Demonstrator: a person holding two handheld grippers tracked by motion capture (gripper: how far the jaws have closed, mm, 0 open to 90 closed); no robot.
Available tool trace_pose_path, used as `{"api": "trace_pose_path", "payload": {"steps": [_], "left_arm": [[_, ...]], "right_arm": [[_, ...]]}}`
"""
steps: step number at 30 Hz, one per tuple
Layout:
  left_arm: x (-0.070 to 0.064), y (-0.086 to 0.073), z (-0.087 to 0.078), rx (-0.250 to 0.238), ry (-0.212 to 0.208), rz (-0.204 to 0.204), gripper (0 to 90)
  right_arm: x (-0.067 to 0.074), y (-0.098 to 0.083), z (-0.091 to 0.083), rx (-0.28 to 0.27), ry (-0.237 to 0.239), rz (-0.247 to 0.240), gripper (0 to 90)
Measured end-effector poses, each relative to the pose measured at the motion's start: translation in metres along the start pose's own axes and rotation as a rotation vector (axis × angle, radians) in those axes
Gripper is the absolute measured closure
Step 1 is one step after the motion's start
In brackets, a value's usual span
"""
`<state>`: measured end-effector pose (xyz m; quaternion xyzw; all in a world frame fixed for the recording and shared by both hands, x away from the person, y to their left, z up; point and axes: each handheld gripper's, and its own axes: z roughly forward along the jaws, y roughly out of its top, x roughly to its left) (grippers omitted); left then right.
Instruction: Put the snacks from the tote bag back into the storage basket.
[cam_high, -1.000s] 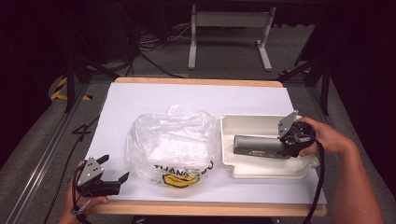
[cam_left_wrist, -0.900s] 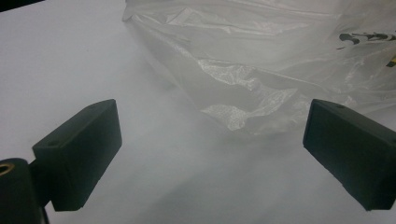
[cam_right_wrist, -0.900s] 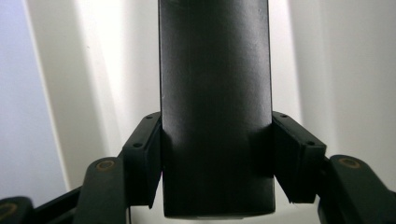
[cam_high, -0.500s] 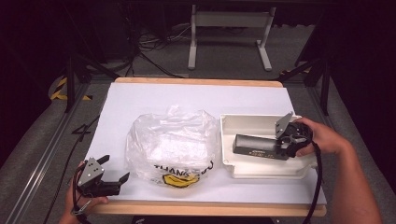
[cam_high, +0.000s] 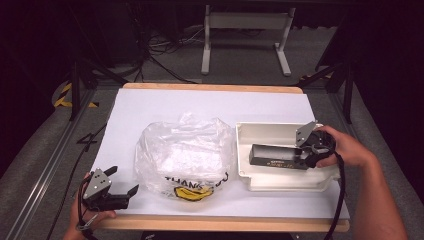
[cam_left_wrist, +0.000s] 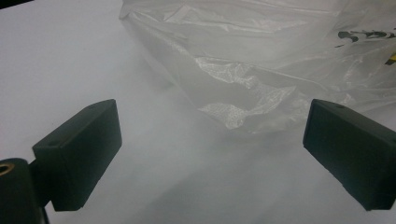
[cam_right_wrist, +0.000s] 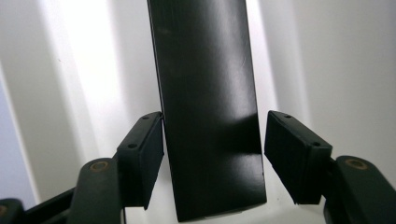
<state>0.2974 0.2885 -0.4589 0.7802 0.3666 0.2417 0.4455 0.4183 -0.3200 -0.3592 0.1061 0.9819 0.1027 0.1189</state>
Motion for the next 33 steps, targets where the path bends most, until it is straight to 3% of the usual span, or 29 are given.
{"api": "trace_pose_path", "payload": {"steps": [9, 16, 22, 33], "left_arm": [[0.0, 0.0, -0.001, -0.003, -0.001, 0.003, 5.3], [0.0, 0.0, -0.001, -0.006, -0.001, -0.002, 5.3], [0.001, 0.0, -0.001, -0.007, 0.002, 0.002, 5.3], [0.001, 0.001, -0.001, -0.011, -0.002, -0.001, 5.3]], "right_arm": [[0.008, -0.001, -0.011, -0.093, -0.077, -0.003, 35.9], [0.012, -0.002, -0.016, -0.164, -0.13, 0.025, 35.0], [0.016, -0.005, -0.018, -0.247, -0.17, 0.081, 32.1], [0.023, -0.006, -0.023, -0.298, -0.237, 0.16, 24.4]]}}
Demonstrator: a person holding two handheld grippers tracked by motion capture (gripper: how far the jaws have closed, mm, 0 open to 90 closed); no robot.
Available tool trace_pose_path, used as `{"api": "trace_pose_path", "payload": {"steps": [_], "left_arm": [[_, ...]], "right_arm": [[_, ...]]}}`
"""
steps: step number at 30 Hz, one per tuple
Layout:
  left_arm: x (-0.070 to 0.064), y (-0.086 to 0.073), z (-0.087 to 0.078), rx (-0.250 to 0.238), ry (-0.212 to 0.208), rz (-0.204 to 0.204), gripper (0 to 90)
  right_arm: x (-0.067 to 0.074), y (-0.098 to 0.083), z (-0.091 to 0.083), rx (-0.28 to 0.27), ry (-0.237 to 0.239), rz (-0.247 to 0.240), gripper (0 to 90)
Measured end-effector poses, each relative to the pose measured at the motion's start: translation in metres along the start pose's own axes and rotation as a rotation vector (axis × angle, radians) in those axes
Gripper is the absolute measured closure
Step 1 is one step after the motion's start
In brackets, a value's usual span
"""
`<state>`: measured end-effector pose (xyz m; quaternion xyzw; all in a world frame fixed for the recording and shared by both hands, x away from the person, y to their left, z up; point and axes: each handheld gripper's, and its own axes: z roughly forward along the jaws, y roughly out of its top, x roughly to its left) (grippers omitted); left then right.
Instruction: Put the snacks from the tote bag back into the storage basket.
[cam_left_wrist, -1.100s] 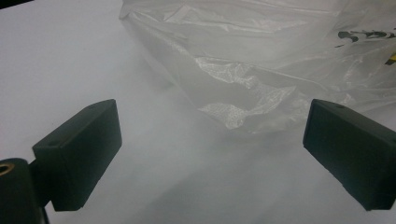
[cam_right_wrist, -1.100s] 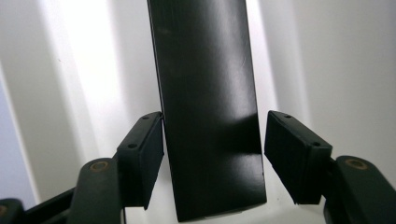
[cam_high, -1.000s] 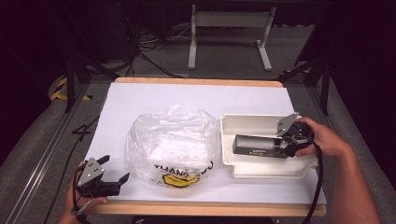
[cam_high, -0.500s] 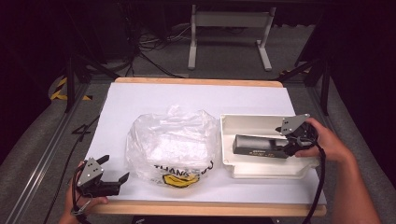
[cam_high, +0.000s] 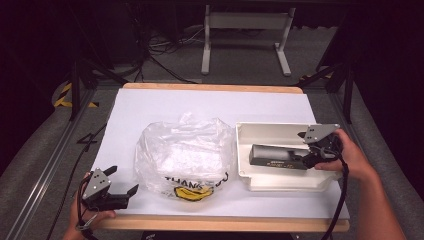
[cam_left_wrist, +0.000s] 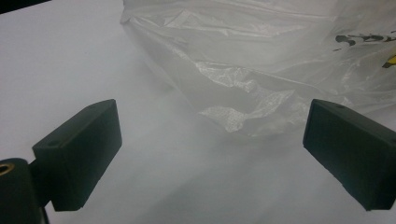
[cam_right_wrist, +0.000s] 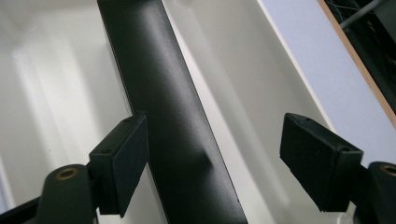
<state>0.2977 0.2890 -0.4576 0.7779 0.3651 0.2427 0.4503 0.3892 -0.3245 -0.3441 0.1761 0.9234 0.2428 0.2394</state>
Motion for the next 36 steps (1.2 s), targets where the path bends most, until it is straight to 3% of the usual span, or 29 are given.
{"api": "trace_pose_path", "payload": {"steps": [8, 11, 36], "left_arm": [[0.001, 0.001, 0.001, -0.006, -0.001, -0.006, 5.3], [0.002, 0.001, 0.002, -0.007, 0.0, -0.002, 5.3], [0.003, 0.004, 0.005, -0.011, -0.019, 0.008, 5.3]], "right_arm": [[0.008, 0.002, -0.008, -0.015, -0.063, 0.046, 18.9], [0.011, 0.002, -0.01, -0.013, -0.099, 0.093, 15.7], [0.029, -0.013, -0.03, -0.034, -0.223, 0.238, 11.6]]}}
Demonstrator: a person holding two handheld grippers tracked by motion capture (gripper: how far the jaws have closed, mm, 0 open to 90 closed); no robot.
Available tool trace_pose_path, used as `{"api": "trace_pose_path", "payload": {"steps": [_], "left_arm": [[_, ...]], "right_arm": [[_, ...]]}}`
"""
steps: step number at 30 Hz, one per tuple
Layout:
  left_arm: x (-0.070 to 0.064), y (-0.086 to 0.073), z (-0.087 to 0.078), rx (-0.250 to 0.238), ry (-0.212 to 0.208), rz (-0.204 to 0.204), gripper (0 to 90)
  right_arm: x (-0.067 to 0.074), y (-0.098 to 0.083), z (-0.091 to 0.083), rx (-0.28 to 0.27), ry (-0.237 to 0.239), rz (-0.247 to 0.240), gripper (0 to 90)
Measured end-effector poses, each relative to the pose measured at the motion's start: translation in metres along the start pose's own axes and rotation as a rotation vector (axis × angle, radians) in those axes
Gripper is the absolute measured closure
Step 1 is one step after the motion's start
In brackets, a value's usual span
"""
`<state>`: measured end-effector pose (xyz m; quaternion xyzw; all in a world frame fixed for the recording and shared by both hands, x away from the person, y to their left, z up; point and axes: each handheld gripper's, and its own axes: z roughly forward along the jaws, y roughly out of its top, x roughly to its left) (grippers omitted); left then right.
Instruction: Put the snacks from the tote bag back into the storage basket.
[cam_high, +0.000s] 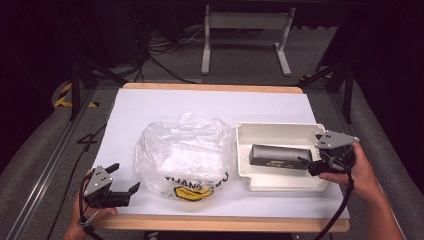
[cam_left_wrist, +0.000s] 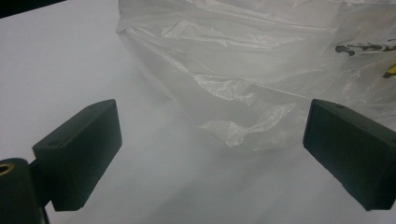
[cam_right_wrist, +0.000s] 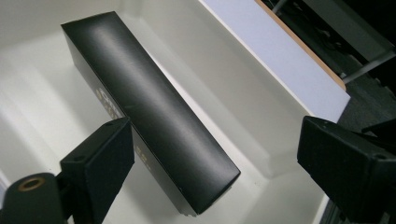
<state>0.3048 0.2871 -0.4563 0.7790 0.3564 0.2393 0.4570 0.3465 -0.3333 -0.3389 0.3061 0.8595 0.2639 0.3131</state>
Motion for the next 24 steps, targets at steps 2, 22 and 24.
{"api": "trace_pose_path", "payload": {"steps": [2, 22, 24], "left_arm": [[0.0, 0.0, 0.0, 0.0, -0.002, 0.0, 5.3], [0.001, -0.001, 0.0, -0.002, 0.005, -0.008, 5.3], [0.001, -0.001, 0.0, -0.003, 0.005, -0.011, 5.3]], "right_arm": [[0.0, -0.002, -0.002, -0.007, 0.0, 0.012, 10.9], [0.0, -0.037, -0.013, -0.071, -0.047, 0.116, 8.4], [0.0, -0.038, -0.014, -0.078, -0.049, 0.118, 8.2]]}}
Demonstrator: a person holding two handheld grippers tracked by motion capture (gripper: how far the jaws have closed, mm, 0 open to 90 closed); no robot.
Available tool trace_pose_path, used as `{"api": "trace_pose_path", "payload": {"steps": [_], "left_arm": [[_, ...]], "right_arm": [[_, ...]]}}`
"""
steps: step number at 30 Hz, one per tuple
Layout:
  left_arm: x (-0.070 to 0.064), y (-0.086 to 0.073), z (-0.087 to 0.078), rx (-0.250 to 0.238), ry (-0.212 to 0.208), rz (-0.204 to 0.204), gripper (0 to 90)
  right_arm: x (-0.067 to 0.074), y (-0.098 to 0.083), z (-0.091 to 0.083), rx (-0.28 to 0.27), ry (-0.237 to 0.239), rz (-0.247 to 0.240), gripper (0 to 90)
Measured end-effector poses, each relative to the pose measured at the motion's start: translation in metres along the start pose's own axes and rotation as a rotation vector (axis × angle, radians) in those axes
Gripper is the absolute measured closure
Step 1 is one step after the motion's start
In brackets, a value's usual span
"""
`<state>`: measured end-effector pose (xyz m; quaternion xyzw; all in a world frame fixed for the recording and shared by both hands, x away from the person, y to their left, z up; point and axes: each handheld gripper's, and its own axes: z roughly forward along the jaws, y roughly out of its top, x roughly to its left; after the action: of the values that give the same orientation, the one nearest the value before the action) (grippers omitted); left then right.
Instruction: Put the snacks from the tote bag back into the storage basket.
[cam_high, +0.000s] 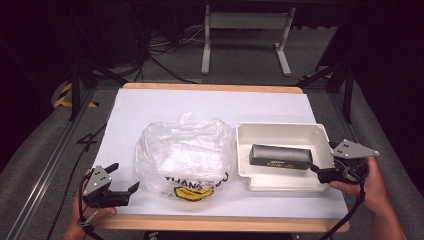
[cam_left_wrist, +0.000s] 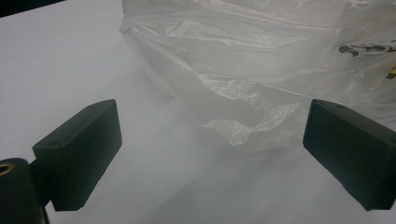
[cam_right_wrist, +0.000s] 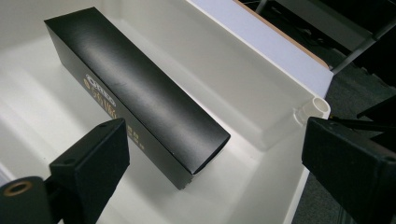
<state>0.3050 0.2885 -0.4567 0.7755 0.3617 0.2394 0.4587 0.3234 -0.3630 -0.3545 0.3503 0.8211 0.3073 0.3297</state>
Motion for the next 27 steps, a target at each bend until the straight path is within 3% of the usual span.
{"api": "trace_pose_path", "payload": {"steps": [11, 15, 24, 27], "left_arm": [[0.001, 0.0, -0.001, 0.0, -0.001, 0.005, 5.4], [0.001, 0.0, -0.001, 0.0, -0.003, 0.006, 5.4], [0.001, 0.0, -0.001, -0.003, -0.006, 0.006, 5.4], [0.001, 0.0, -0.001, -0.002, -0.006, 0.007, 5.4]], "right_arm": [[0.005, -0.012, -0.006, -0.034, -0.003, 0.033, 7.2], [0.008, -0.017, -0.008, -0.058, -0.045, 0.053, 5.6], [0.01, -0.031, -0.01, -0.077, -0.042, 0.083, 4.8], [0.012, -0.038, -0.013, -0.107, -0.038, 0.092, 4.8]]}}
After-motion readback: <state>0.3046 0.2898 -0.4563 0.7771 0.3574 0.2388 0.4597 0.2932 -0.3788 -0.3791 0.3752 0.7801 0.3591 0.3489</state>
